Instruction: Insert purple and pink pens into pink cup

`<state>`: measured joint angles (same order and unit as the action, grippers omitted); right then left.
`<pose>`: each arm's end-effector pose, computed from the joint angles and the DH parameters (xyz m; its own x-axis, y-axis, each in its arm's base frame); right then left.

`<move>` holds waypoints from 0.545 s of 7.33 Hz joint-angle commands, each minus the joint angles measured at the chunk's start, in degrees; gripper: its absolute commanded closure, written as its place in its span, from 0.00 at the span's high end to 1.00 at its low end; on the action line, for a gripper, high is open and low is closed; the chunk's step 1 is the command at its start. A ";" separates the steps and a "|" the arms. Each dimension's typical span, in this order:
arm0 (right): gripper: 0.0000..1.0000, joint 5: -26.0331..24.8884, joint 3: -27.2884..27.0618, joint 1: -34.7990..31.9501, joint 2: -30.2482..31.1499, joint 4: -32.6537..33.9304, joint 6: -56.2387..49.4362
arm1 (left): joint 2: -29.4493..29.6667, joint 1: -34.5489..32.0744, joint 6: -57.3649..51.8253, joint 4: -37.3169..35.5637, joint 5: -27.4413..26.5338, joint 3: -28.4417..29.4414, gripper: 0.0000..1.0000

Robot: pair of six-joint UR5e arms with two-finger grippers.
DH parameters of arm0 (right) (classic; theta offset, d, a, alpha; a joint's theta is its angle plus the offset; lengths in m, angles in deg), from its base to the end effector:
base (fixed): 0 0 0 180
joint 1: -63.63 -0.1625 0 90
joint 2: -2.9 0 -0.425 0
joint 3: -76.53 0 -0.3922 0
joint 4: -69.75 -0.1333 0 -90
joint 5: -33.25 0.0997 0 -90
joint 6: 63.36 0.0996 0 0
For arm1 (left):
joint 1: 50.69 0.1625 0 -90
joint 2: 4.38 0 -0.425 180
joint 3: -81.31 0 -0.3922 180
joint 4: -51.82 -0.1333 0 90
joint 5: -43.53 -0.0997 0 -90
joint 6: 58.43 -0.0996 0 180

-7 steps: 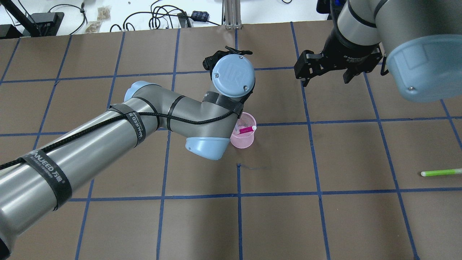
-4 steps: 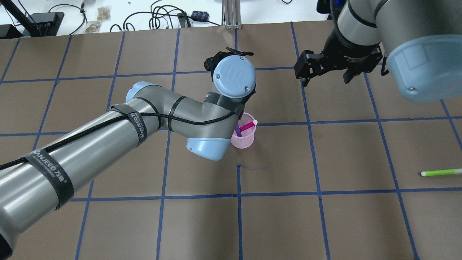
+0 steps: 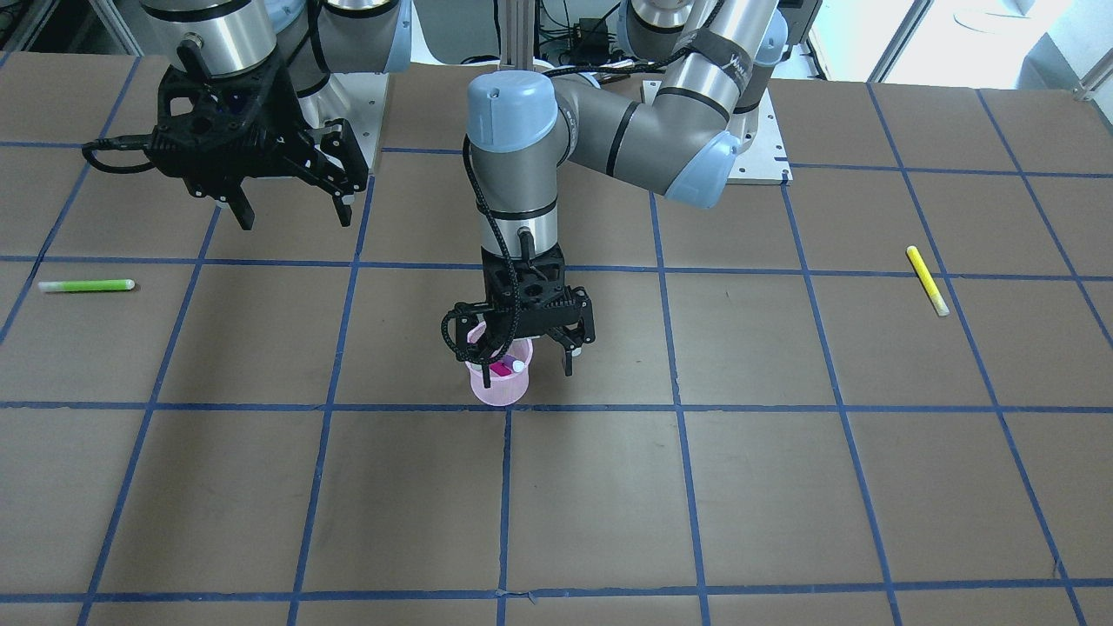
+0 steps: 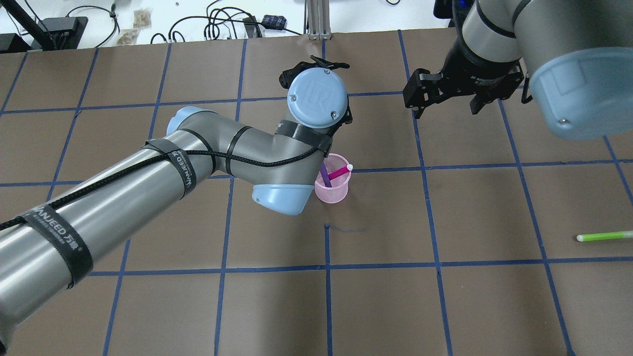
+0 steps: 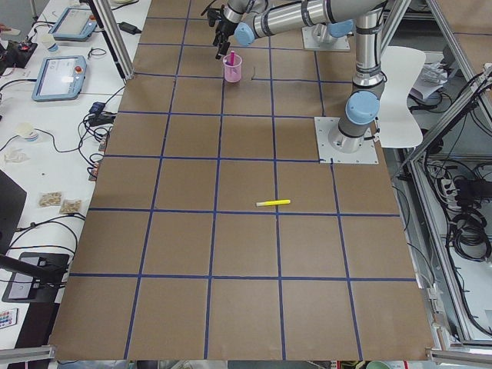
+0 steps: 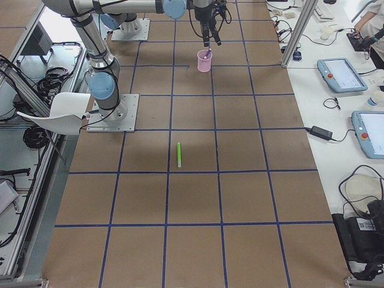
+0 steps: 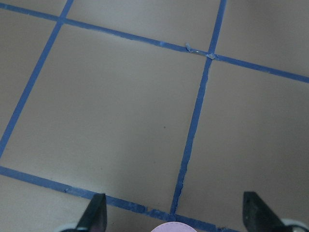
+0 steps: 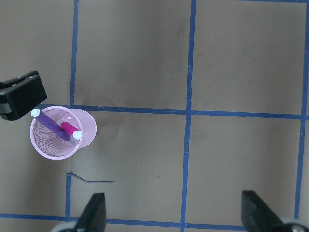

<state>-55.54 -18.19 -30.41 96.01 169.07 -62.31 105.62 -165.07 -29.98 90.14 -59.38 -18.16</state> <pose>0.1690 -0.4704 0.4906 -0.9982 -0.0551 -0.0234 -0.0515 0.9897 -0.1338 -0.3553 -0.5151 0.3167 -0.9933 -0.1156 -0.0018 -0.1035 0.8964 -0.4309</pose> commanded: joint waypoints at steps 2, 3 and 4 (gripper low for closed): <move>1.00 0.02 -0.03 0.00 -0.03 0.00 0.00 | -4.94 10.81 -18.10 14.08 6.48 0.67 1.00; 1.00 0.11 -0.03 -0.09 -0.03 0.00 0.09 | -7.49 13.29 -19.47 23.11 6.84 3.37 1.00; 1.00 0.11 0.14 -0.26 -0.20 0.00 0.52 | -9.16 17.31 -20.44 34.34 8.75 8.54 1.00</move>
<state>-55.47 -18.18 -30.51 95.93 169.07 -62.15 98.98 -152.41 -48.16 111.64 -52.48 -14.54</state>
